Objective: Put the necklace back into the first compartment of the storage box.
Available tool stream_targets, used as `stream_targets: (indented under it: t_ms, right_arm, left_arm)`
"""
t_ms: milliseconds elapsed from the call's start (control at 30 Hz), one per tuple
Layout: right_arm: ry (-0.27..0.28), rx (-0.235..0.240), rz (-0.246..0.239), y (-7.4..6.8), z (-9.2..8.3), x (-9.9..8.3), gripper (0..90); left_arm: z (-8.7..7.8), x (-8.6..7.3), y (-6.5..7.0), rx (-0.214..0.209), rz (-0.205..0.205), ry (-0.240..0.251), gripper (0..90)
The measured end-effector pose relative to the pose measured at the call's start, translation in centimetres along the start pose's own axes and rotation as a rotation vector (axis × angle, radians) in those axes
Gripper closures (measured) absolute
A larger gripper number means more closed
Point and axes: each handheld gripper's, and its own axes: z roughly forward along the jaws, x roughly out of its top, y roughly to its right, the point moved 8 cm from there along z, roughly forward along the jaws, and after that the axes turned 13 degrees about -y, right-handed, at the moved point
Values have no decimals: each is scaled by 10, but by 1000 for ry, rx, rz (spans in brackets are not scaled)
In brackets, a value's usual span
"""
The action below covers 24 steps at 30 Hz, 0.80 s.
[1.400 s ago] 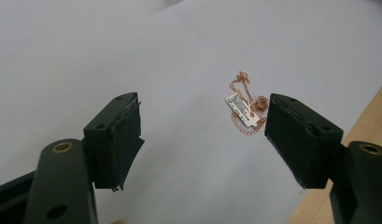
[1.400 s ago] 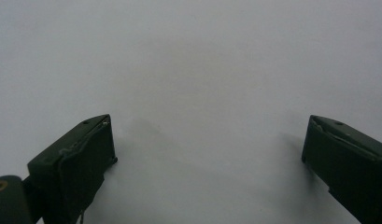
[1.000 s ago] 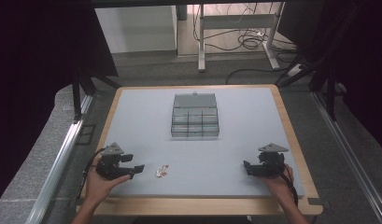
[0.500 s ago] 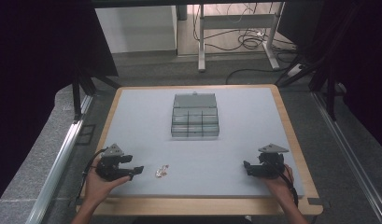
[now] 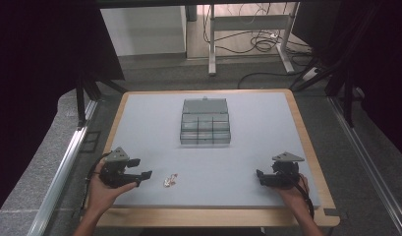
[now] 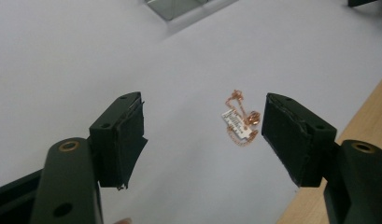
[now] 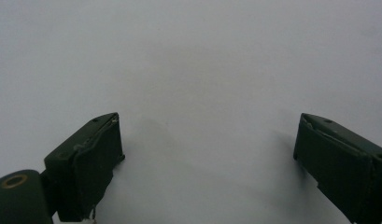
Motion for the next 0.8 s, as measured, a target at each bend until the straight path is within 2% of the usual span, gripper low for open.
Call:
stream_targets:
  t_ms: [200,467,800]
  right_arm:
    - [1,-3,0,0,0,0,74]
    - [1,-5,2,0,0,0,74]
    - [1,-12,9,0,0,-1,74]
  left_arm:
    - [-4,11,7,-14,19,-10,307]
    - [-4,26,11,-11,33,-14,318]
    - [6,41,28,-11,93,-76,366]
